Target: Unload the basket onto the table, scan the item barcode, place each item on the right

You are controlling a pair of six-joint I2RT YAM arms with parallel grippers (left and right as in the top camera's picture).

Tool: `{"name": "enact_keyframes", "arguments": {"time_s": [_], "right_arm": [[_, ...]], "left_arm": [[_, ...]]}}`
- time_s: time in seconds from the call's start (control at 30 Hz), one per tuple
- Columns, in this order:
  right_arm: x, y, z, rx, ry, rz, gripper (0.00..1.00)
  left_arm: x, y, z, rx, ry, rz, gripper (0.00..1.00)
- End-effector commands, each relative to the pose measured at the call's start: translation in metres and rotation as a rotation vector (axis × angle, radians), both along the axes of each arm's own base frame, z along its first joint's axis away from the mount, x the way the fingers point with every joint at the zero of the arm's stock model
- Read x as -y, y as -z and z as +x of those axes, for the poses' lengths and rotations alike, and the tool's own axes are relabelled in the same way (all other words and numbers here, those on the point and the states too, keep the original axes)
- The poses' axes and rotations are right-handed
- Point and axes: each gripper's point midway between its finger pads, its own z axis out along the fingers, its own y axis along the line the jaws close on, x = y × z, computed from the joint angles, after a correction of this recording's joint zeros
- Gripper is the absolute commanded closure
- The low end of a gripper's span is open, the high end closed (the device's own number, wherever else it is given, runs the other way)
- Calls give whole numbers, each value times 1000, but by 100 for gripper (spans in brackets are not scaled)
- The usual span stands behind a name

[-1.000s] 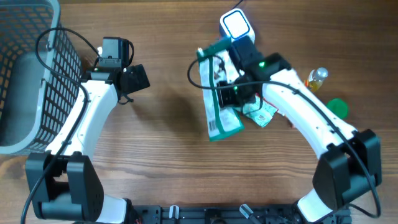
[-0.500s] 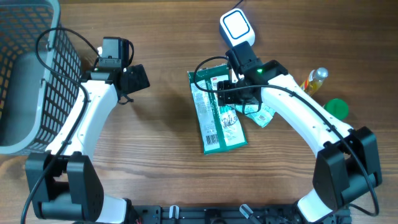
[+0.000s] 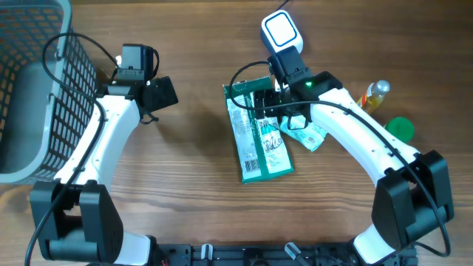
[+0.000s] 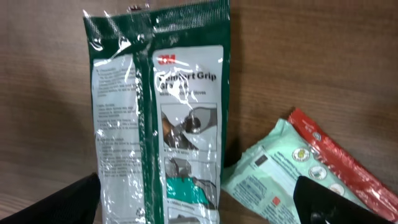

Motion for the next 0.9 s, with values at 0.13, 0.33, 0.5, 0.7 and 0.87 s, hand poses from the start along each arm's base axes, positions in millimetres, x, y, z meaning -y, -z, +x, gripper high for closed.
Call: {"name": "enact_keyframes", "arguments": {"time_s": [0.13,0.33,0.5,0.7,0.87], "right_arm": [[2,-2,8,33,-5,-13,0],[2,-2,8,33,-5,-13,0],[2,-1,8,31,-4,-14,0],[1,-26,9,89,-4,16,0],[3,-73,5,193,-2,68,0]], "left_arm": [[-3,-1,1,1,3,16,0],[-3,-1,1,1,3,16,0],[-3,-1,1,1,3,16,0],[-3,-1,1,1,3,16,0],[-3,-1,1,1,3,16,0]]}}
